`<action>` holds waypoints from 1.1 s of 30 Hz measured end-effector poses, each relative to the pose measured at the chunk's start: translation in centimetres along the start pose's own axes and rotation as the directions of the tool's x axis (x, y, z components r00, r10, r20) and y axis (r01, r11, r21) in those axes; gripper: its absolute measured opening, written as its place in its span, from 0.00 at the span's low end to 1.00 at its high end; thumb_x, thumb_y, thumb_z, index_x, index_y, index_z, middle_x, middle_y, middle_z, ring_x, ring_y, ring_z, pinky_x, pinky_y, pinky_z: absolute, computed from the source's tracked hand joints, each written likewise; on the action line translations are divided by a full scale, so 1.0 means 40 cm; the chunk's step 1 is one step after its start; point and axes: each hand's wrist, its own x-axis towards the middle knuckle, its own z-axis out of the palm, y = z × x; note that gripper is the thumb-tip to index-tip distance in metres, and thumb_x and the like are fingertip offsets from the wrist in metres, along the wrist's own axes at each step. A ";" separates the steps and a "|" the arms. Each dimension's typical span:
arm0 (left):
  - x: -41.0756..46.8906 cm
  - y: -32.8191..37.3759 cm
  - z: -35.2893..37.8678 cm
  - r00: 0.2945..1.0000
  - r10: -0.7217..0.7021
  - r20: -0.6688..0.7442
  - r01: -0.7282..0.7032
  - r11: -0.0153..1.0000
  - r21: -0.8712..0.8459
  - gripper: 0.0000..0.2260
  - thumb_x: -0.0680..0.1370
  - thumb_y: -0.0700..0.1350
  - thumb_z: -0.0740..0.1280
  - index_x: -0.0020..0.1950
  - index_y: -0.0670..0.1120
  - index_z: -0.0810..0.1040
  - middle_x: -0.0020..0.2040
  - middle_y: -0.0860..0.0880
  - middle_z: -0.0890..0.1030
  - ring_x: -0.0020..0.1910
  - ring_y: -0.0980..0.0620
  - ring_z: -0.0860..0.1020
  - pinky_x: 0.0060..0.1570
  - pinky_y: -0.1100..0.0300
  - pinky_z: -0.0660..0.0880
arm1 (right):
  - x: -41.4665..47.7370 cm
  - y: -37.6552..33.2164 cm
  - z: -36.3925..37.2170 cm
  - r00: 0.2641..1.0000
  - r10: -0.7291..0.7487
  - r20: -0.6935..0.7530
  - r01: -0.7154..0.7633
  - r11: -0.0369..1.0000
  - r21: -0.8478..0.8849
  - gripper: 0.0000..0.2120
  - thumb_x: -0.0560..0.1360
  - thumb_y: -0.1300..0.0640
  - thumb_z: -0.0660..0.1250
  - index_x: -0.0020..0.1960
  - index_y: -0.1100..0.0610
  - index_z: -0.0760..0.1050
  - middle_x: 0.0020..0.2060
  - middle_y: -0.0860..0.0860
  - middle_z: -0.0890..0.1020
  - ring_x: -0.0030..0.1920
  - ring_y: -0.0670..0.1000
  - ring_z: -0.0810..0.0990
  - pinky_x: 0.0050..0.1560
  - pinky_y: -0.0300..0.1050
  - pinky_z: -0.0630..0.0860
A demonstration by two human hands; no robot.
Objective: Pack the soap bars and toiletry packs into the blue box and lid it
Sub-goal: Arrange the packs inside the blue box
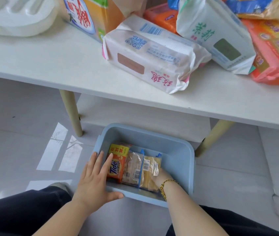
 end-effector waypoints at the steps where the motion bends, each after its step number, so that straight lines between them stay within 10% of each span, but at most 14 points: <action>1: 0.000 0.001 0.000 1.000 -0.002 0.003 0.002 1.000 0.003 0.48 0.64 0.73 0.60 0.60 0.58 0.24 0.64 0.54 0.26 0.63 0.52 0.23 0.67 0.56 0.32 | -0.005 -0.001 -0.002 1.000 0.000 0.009 0.000 1.000 -0.017 0.15 0.79 0.59 0.54 0.64 0.62 0.69 0.57 0.57 0.78 0.52 0.53 0.76 0.53 0.45 0.74; 11: 0.004 0.002 -0.002 1.000 0.000 -0.014 0.000 1.000 0.004 0.48 0.63 0.74 0.59 0.60 0.58 0.23 0.69 0.53 0.28 0.63 0.52 0.23 0.67 0.55 0.32 | -0.013 0.004 -0.027 1.000 0.008 -0.006 -0.009 0.988 -0.157 0.14 0.77 0.55 0.62 0.59 0.60 0.74 0.58 0.55 0.80 0.57 0.52 0.78 0.54 0.40 0.74; 17: -0.008 0.032 -0.038 0.999 -0.034 0.017 0.034 0.998 -0.044 0.50 0.66 0.69 0.64 0.70 0.55 0.30 0.76 0.48 0.36 0.74 0.47 0.33 0.73 0.52 0.42 | -0.101 -0.015 -0.060 0.992 -0.010 -0.128 0.002 0.998 -0.058 0.15 0.76 0.59 0.60 0.32 0.54 0.63 0.30 0.48 0.68 0.40 0.50 0.73 0.30 0.35 0.67; 22: -0.031 0.097 -0.148 0.991 -0.038 -0.128 0.013 0.982 -0.189 0.37 0.74 0.58 0.64 0.75 0.52 0.44 0.77 0.48 0.49 0.75 0.48 0.51 0.73 0.55 0.51 | -0.291 -0.075 -0.171 0.950 -0.218 -0.224 0.215 0.976 -0.041 0.07 0.78 0.55 0.59 0.49 0.59 0.71 0.45 0.51 0.76 0.43 0.50 0.76 0.43 0.40 0.73; 26: -0.077 0.177 -0.276 0.867 0.054 -0.496 -0.217 0.936 -0.277 0.24 0.73 0.43 0.68 0.69 0.45 0.68 0.69 0.45 0.70 0.66 0.44 0.69 0.65 0.52 0.65 | -0.486 -0.094 -0.267 0.806 -0.425 -0.412 0.455 0.890 -0.029 0.21 0.76 0.53 0.61 0.67 0.60 0.67 0.62 0.55 0.76 0.62 0.54 0.74 0.60 0.43 0.70; 30: -0.141 0.214 -0.388 0.583 0.164 -0.795 -0.428 0.894 -0.130 0.14 0.70 0.41 0.67 0.54 0.39 0.79 0.53 0.39 0.80 0.53 0.42 0.77 0.52 0.51 0.74 | -0.661 -0.074 -0.356 0.570 -0.539 -0.620 0.702 0.712 0.027 0.06 0.74 0.57 0.65 0.50 0.51 0.78 0.41 0.48 0.81 0.43 0.49 0.78 0.44 0.37 0.72; 33: -0.168 0.209 -0.454 0.500 0.190 -0.845 -0.439 0.896 -0.059 0.20 0.69 0.48 0.58 0.55 0.39 0.78 0.55 0.36 0.79 0.56 0.43 0.72 0.54 0.46 0.74 | -0.735 -0.071 -0.422 0.327 -0.534 -0.780 0.763 0.636 -0.116 0.09 0.73 0.59 0.66 0.36 0.49 0.73 0.29 0.43 0.74 0.33 0.45 0.74 0.36 0.32 0.70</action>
